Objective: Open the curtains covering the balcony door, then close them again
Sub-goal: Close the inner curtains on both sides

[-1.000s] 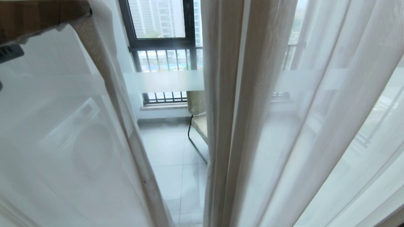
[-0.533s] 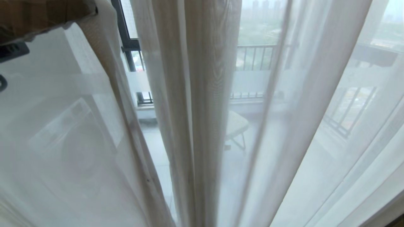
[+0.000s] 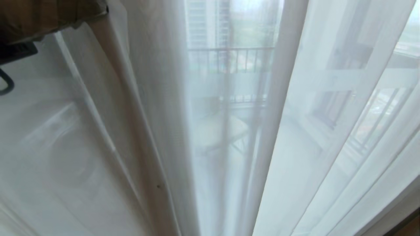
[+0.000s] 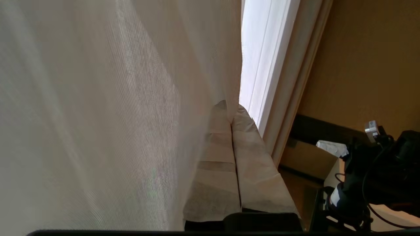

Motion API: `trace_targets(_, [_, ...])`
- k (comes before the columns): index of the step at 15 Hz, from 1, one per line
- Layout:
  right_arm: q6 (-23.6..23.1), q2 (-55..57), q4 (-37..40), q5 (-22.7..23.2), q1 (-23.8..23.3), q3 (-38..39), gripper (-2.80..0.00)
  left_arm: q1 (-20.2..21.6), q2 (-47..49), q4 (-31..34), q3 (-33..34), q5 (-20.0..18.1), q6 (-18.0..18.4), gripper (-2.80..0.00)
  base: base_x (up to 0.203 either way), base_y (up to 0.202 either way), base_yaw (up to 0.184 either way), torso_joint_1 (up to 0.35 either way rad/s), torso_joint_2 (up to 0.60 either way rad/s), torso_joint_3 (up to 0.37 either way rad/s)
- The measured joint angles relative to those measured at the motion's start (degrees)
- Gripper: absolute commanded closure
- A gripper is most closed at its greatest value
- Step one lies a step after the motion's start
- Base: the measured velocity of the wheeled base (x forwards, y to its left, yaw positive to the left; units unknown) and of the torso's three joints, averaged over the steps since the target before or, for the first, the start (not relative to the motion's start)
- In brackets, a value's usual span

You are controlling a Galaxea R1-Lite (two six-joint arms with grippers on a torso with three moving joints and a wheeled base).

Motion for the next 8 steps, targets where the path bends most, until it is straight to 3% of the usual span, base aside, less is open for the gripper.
trace_targets(8, [0.0, 0.0, 0.0, 0.0, 0.0, 0.0, 0.00, -0.4, 0.9, 0.0, -0.9, 0.3, 0.0, 0.00, 0.000, -0.184, 0.000, 0.003, 0.00, 0.004])
